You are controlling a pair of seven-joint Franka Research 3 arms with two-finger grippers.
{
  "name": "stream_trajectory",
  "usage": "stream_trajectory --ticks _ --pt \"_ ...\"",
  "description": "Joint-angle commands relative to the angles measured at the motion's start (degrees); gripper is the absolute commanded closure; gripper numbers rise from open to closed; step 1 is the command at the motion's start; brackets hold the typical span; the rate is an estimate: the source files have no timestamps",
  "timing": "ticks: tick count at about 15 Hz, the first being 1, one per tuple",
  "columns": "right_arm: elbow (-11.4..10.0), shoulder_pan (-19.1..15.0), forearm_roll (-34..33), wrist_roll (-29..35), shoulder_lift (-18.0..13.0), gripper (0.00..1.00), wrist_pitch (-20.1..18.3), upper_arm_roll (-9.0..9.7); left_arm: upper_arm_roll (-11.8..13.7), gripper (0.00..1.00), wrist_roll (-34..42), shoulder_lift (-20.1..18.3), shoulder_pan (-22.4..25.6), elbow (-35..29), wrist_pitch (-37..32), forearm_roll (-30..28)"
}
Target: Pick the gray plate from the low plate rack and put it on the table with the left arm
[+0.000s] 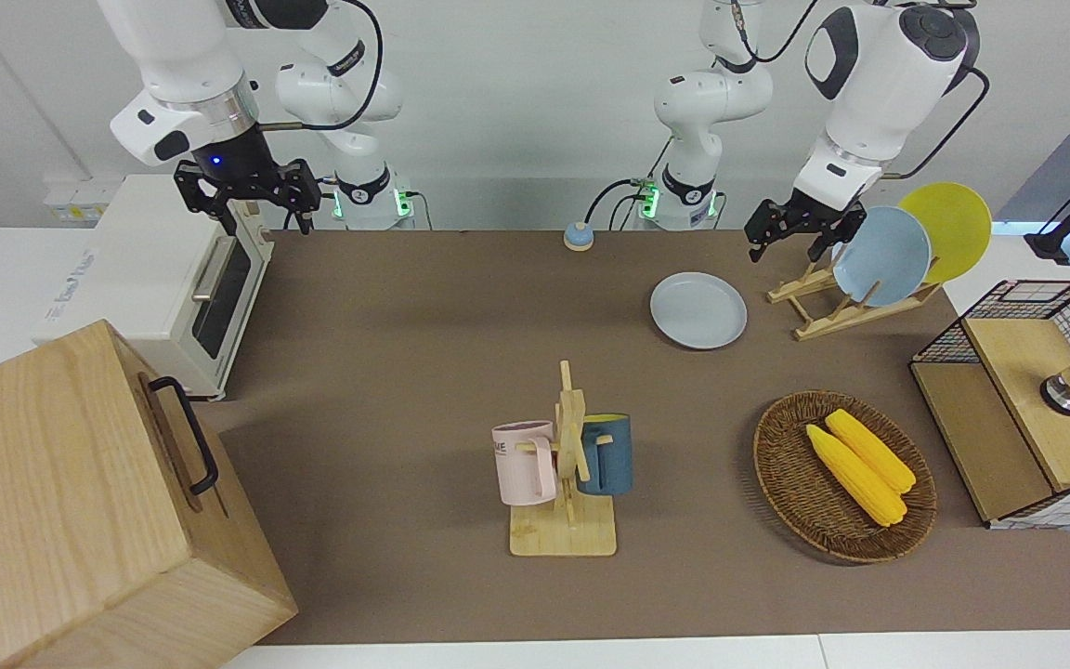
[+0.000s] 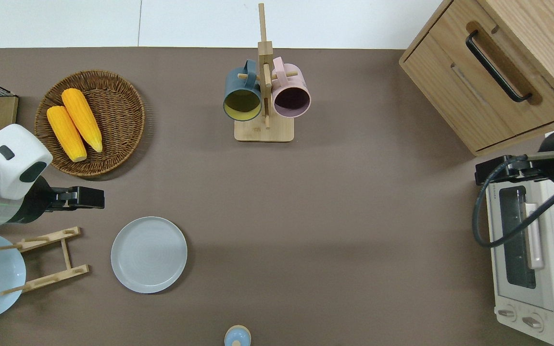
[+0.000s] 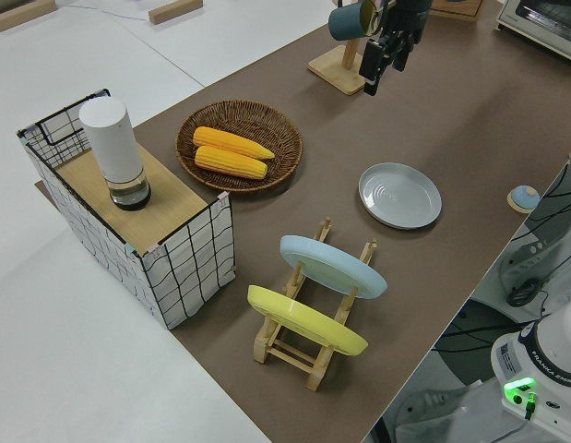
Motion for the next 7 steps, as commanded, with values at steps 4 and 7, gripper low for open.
stream_trajectory --ticks 4,7 --pt "0.4 0.4 0.2 0.2 0.0 0.017 -0.1 -0.34 7.2 0.0 -1.1 1.0 -8.5 0.9 -1.8 2.3" --pt "0.4 0.4 0.2 0.2 0.0 0.017 -0.1 -0.34 6.9 0.0 -1.2 1.0 -8.6 0.9 -2.3 2.3"
